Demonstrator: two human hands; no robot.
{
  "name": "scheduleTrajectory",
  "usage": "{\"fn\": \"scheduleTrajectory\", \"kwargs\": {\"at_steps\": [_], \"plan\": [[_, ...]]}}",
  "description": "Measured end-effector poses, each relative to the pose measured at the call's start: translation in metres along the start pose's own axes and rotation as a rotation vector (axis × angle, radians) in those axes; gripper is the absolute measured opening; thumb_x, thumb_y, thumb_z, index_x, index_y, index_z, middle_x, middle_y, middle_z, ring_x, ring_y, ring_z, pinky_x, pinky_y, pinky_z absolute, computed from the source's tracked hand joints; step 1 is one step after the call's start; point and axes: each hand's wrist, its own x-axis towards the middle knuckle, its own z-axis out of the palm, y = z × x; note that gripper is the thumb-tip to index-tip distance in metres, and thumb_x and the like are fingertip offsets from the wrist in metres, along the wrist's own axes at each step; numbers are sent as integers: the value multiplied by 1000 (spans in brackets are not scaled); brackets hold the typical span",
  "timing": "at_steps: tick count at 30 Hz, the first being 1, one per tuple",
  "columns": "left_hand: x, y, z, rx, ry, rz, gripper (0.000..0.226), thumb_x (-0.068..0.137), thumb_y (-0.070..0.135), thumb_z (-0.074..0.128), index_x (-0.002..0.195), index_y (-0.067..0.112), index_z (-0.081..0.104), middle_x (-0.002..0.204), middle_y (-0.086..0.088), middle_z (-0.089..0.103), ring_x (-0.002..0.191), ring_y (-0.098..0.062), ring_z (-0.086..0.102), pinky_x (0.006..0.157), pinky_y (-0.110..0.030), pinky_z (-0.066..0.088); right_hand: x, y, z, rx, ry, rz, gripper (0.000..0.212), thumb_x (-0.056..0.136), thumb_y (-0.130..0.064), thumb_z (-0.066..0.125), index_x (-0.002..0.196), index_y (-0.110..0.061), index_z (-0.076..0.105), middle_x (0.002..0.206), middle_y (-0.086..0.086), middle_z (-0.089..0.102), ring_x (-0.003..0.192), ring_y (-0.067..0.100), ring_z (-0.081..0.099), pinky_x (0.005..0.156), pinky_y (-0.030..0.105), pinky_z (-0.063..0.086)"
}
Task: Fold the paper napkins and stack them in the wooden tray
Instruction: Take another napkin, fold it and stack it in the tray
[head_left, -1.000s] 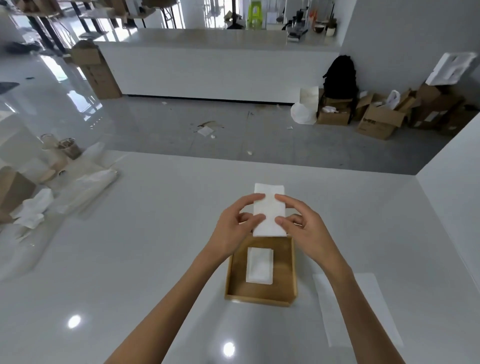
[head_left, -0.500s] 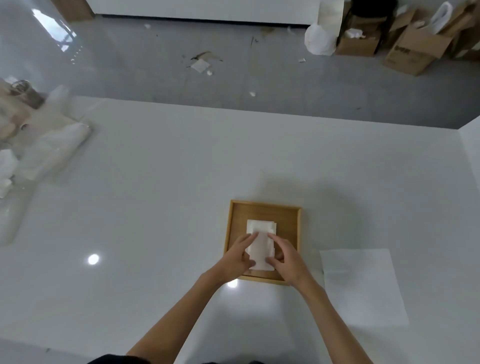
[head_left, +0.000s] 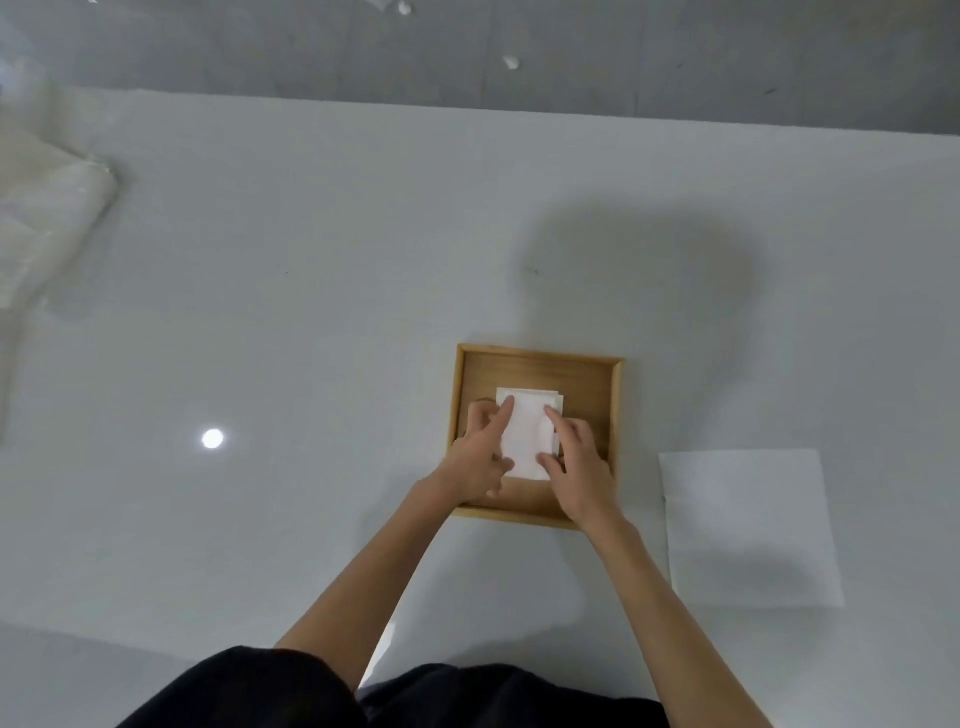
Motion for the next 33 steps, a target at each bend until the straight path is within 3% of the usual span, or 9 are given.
{"fn": "scheduleTrajectory", "kwargs": {"at_steps": [4,8,11,15,18,21,25,30,33], "plan": [[1,-4,1,2,3,-27,90,96,-1,56,161,29,0,135,5,21,92,-37,60,65,-51,63,1,3,5,-14,14,9,65,98,-25,60,153,-40,28,131,-6,41,80,12,55,76,36,53],[4,-5,2,115,21,1,92,96,5,58,160,25,-4,142,-2,20,90,-24,57,84,-40,60,-2,0,4,-16,48,14,66,98,-27,61,154,-42,27,123,-7,37,81,11,54,80,39,57],[-1,-1,5,152,162,62,90,89,9,57,160,22,2,137,-11,30,117,-25,47,94,-32,49,-6,-2,-2,20,161,-41,70,96,-28,64,154,-41,29,123,-5,37,95,14,56,87,37,54],[-6,0,13,275,356,164,77,89,19,61,156,28,24,143,-10,30,123,-30,43,92,-42,53,-7,-3,-4,-176,233,-162,70,94,-31,67,155,-28,34,144,3,45,127,27,45,106,41,43],[-4,-1,17,417,319,103,72,92,21,62,155,24,26,145,-14,31,120,-35,45,103,-41,44,-8,-8,1,-338,168,-150,75,93,-33,68,157,-25,30,151,8,40,136,31,39,109,42,39],[-6,7,20,387,335,61,70,94,24,57,155,17,23,150,-17,29,126,-39,42,109,-42,38,-12,-12,-4,-262,164,-131,78,94,-32,68,159,-24,26,155,10,35,142,31,34,114,42,31],[-12,34,29,459,427,98,63,96,28,53,152,11,29,153,-17,32,130,-38,41,109,-45,36,-33,2,-32,-131,387,-160,69,91,-22,73,152,-16,42,143,11,53,133,32,46,110,44,38],[-14,93,75,620,455,261,40,94,13,46,132,11,54,133,-10,56,132,-34,46,115,-70,17,-73,78,-83,173,627,93,46,97,-9,62,142,-11,50,122,13,61,114,31,56,94,45,51],[2,119,103,731,407,348,37,97,16,33,118,12,63,118,-7,64,127,-32,50,115,-71,12,-93,126,-98,247,733,382,27,96,-9,60,123,-8,60,106,14,64,100,36,60,80,43,49]]}}
